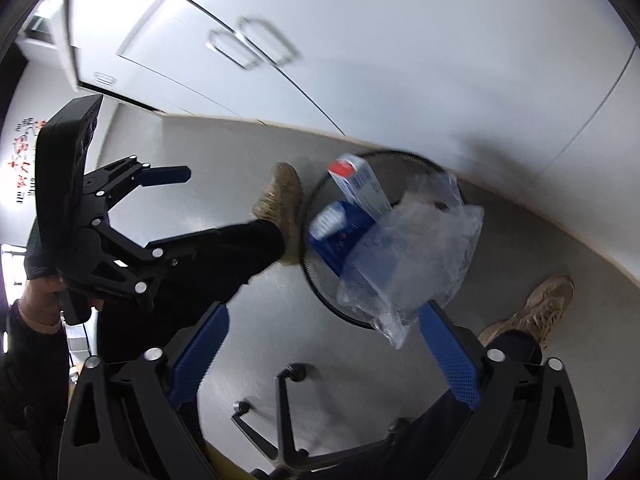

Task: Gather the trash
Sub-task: 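Raise both open tools back toward the counter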

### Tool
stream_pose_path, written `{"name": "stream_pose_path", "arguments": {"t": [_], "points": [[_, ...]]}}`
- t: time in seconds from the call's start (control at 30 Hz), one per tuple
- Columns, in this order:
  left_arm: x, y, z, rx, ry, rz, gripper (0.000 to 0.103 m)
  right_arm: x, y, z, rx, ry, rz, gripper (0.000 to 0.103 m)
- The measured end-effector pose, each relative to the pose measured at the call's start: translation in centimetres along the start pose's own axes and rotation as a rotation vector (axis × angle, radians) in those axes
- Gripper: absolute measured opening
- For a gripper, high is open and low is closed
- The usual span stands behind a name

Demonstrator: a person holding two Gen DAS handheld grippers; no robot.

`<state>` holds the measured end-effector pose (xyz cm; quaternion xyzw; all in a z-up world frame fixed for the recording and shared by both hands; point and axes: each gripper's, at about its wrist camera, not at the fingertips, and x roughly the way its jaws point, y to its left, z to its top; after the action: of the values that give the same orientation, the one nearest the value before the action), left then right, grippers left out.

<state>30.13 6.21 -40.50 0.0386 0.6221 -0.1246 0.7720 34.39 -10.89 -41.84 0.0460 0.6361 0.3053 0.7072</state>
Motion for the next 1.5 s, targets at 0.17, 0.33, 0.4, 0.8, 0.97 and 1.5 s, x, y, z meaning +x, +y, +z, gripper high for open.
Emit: {"name": "stream_pose_path", "arguments": {"t": [0.17,0.33,0.4,0.8,0.97,1.5], "points": [[-5.7,0.1,0.8,0.002,-0.118,0.029,0.099,-3.5,2.4,0.5,-0.073,-0.071,-0.019,0.100],[-10.8,0.2,1.7,0.019,-0.230,0.072,0.099,-6.8,4.3,1.4,-0.116,-0.146,-0.062,0.100],[-12.4,0.2,2.0,0.028,-0.270,0.089,0.099,-8.2,5.3,1.7,-0.143,-0.183,-0.074,0.100],[-20.9,0.3,3.6,0.068,-0.470,0.128,0.099,-16.5,9.9,2.7,-0.249,-0.404,-0.197,0.099],[-25.2,1.1,3.9,0.078,-0.554,0.131,0.099,-19.3,11.6,3.0,-0.273,-0.470,-0.243,0.100],[-33.9,4.4,10.6,0.117,-0.717,0.148,0.099,-29.2,14.9,6.0,-0.339,-0.690,-0.395,0.099]]}}
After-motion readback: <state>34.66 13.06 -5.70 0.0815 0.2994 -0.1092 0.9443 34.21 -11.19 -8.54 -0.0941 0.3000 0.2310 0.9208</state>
